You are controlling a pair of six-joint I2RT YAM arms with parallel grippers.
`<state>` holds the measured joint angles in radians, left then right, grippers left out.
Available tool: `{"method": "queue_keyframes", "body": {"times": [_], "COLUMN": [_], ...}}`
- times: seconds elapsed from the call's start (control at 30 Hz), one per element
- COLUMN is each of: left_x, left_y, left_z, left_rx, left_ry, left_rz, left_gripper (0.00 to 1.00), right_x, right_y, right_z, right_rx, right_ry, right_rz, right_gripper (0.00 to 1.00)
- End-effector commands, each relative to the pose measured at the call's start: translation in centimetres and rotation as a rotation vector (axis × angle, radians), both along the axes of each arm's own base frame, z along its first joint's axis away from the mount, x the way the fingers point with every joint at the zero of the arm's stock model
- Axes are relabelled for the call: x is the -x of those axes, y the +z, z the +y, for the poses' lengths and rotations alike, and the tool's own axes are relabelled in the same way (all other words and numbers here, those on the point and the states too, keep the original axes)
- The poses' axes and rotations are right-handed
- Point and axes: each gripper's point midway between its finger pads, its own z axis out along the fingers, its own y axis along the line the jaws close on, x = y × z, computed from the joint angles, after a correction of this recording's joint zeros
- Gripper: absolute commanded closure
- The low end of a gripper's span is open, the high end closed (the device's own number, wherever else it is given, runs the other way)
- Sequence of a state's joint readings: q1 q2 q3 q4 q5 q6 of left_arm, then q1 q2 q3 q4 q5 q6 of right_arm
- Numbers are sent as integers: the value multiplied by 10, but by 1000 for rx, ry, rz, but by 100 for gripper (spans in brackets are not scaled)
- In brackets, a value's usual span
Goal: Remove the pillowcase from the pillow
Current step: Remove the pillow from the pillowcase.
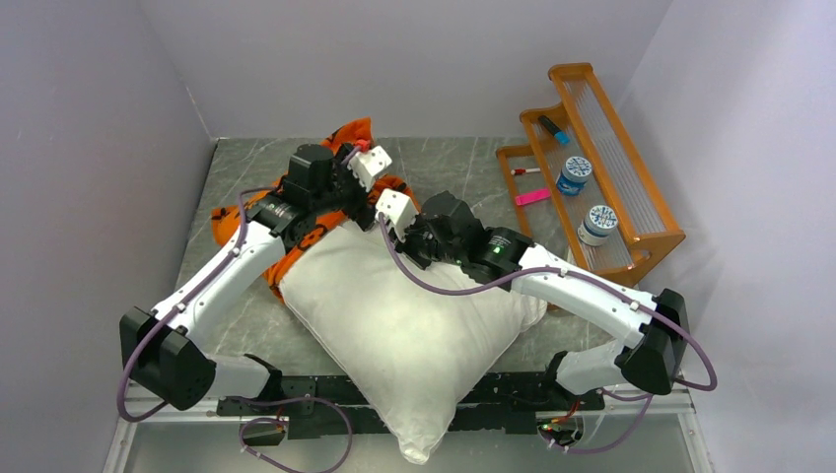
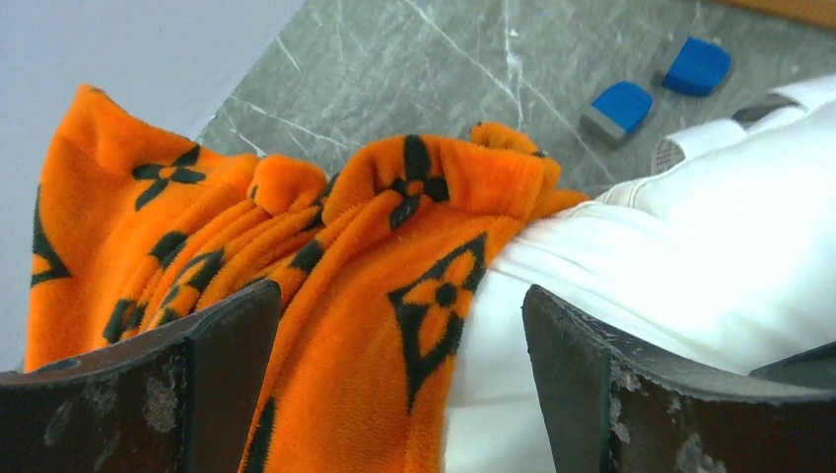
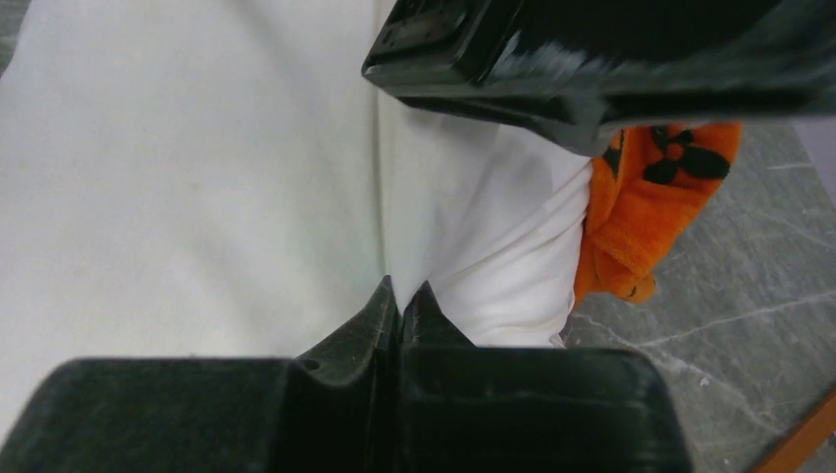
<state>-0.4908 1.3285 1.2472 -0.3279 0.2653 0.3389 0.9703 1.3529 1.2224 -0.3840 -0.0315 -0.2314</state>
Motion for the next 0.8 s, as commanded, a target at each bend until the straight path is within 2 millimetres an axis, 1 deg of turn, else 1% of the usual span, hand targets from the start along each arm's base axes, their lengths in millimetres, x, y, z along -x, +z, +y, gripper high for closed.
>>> {"method": "queue_keyframes", "body": {"times": [0.0, 0.1, 0.2, 0.3, 0.37, 0.53, 0.57, 0.63, 0.67, 0.73, 0.77], "left_x": [-3, -10, -19, -35, -44, -72, -79, -92, -98, -112, -118], "left_y": [-8, -14, -18, -24, -23, -16, -16, -16, -16, -23, -24], "left_z": [13, 28, 38, 51, 64, 102, 107, 108, 105, 101, 103], "left_rx": [-93, -154, -182, -208, -199, -169, -167, -159, -153, -157, -157], "left_ry": [18, 83, 150, 249, 317, 501, 521, 542, 540, 551, 579], "left_rz": [-61, -89, -92, -72, -61, -45, -33, -12, 0, 30, 33], "left_gripper": [3, 3, 3, 8, 9, 11, 11, 12, 12, 13, 13], "right_x": [15, 15, 16, 18, 20, 26, 28, 30, 30, 31, 32], "right_y": [-5, -4, -3, -3, -4, -11, -12, -14, -15, -17, -18], "right_z": [-4, -7, -10, -12, -12, -13, -13, -14, -14, -16, -18], "right_rx": [40, 41, 40, 34, 32, 14, 7, -3, -4, 0, 5], "right_ry": [38, 27, 17, 16, 17, 10, 11, 11, 11, 7, 2], "right_rz": [50, 47, 44, 51, 53, 53, 55, 54, 55, 52, 49], "right_gripper": [100, 100, 100, 100, 100, 100, 100, 100, 100, 100, 100]}}
